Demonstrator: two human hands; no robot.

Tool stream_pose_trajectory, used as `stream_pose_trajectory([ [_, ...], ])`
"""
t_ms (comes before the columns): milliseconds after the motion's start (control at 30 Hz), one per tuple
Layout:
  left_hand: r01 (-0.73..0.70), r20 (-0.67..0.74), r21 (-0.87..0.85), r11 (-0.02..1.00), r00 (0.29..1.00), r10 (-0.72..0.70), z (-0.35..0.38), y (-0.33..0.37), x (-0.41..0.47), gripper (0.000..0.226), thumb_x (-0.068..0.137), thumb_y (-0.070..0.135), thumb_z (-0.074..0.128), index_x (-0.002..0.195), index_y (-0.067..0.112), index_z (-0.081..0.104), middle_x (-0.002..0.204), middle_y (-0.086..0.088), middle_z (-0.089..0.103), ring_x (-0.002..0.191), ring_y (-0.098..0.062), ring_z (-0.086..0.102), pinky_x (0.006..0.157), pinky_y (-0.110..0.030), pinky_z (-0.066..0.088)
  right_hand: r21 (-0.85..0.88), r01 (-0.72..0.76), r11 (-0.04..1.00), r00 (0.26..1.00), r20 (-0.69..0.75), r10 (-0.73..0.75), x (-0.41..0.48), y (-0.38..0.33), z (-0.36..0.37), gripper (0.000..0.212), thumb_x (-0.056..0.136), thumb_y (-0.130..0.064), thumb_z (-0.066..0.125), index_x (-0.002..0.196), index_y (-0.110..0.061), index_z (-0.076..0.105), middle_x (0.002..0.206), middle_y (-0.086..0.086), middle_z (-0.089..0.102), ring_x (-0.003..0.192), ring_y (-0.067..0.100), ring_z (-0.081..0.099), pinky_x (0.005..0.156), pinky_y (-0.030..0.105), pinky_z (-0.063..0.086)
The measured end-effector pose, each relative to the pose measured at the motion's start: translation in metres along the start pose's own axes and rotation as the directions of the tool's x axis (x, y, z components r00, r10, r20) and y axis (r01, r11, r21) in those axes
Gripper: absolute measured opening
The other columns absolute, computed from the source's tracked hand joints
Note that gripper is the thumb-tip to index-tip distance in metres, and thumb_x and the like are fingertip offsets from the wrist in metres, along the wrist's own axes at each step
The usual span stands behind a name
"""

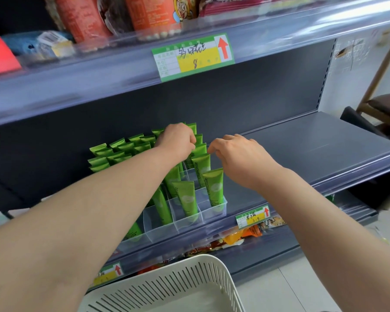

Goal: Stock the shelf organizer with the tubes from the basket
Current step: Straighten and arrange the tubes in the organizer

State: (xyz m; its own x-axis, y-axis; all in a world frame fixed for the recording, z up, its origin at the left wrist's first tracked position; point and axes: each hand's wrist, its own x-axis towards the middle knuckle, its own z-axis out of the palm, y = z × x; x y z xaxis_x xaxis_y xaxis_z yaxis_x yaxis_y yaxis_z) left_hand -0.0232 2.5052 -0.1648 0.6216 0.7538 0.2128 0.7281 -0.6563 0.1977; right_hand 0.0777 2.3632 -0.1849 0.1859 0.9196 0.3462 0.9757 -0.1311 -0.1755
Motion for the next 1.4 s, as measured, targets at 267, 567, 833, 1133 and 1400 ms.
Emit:
stream_pose_trajectory([
  [267,-0.065,0.019,-0.073,0.995,0.998,0.067,-0.038,-0.03,-0.028,0.01,0.083,0.019,0.073,0.092,0.021,0.076,0.091,0.005,0.069,0.093,-0.015,0.064,0.086,-0.028,0.05,-0.045,0.157,0.987,0.987,-0.039,-0.158,0.0,-0.042,0.003,0.027,0.096,-0.034,0.047,0.121,-0.03,0.056,0.115,-0.008,0.06,0.111,0.02,0.047,0.085,0.038,0.038],
  [567,-0.093,0.219,0.149,0.985,0.974,0.059,-0.019,-0.041,-0.044,0.017,0.083,0.026,0.074,0.1,0.024,0.073,0.101,0.003,0.069,0.097,-0.022,0.063,0.085,-0.036,0.053,-0.13,0.19,0.973,0.977,0.126,-0.174,-0.002,-0.067,0.024,0.018,0.098,-0.026,0.047,0.107,-0.024,0.062,0.099,-0.006,0.064,0.108,0.022,0.042,0.077,0.038,0.024],
  [833,-0.071,0.141,0.134,0.988,0.989,0.051,-0.01,-0.037,-0.042,0.012,0.09,0.023,0.065,0.1,0.023,0.072,0.105,0.0,0.068,0.098,-0.025,0.062,0.078,-0.032,0.05,-0.083,0.195,0.977,0.967,0.181,-0.178,0.001,-0.063,0.023,0.023,0.097,-0.034,0.046,0.114,-0.03,0.061,0.098,-0.007,0.063,0.11,0.02,0.038,0.077,0.038,0.02],
  [1133,0.008,-0.04,0.002,1.0,0.999,-0.008,-0.028,-0.046,-0.036,0.012,0.088,0.022,0.068,0.097,0.018,0.075,0.103,0.0,0.07,0.098,-0.024,0.063,0.085,-0.036,0.051,0.005,0.044,0.999,0.998,0.053,-0.045,0.006,-0.053,0.018,0.026,0.1,-0.028,0.037,0.112,-0.028,0.06,0.106,-0.006,0.065,0.107,0.023,0.05,0.079,0.037,0.032],
  [1400,0.047,0.076,0.212,0.976,0.995,-0.064,-0.015,-0.051,-0.025,0.025,0.083,0.004,0.068,0.1,0.021,0.074,0.106,-0.003,0.069,0.097,-0.027,0.065,0.069,-0.03,0.045,-0.025,0.031,0.999,0.999,-0.023,-0.032,0.009,-0.05,0.02,0.03,0.096,-0.018,0.045,0.12,-0.029,0.057,0.114,-0.004,0.06,0.107,0.022,0.049,0.077,0.036,0.033],
])
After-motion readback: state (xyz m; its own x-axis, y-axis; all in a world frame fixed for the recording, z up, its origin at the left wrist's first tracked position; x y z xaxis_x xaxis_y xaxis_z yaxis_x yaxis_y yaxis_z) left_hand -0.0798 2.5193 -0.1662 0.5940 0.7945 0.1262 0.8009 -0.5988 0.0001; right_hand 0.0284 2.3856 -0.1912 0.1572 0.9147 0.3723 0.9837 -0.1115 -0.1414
